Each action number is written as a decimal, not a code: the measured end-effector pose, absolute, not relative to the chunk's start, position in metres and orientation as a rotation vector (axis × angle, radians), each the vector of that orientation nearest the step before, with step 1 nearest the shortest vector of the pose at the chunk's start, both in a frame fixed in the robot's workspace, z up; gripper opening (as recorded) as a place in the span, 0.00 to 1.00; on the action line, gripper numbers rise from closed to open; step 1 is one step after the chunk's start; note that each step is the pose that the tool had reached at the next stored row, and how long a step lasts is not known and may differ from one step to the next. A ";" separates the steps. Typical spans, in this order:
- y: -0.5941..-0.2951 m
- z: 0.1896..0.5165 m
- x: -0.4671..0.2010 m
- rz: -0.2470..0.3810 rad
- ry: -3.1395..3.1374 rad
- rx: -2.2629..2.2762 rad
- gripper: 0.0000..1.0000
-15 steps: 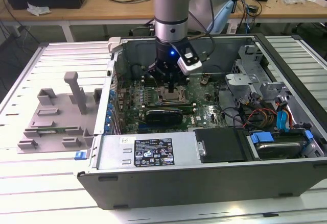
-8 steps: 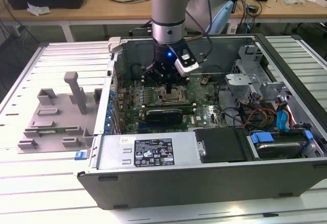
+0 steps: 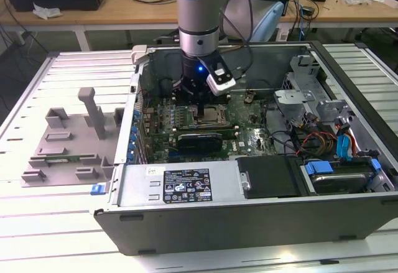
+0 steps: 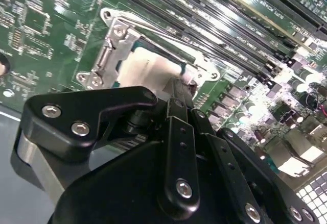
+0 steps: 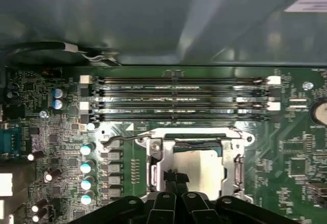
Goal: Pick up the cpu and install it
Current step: 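Close the cpu cover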
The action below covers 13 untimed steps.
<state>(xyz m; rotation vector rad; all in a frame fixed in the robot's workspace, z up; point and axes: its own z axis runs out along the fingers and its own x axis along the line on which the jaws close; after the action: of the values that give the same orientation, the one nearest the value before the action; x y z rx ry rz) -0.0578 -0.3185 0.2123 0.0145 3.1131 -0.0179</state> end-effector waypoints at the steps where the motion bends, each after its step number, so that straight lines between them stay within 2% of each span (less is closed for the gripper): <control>1: -0.319 0.212 -0.060 -0.018 3.113 0.014 0.11; 13: -0.318 0.206 -0.067 -0.018 3.111 0.014 0.11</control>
<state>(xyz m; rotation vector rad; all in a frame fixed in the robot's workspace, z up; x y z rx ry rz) -0.0671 -0.3183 0.2056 0.0144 3.1105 -0.0179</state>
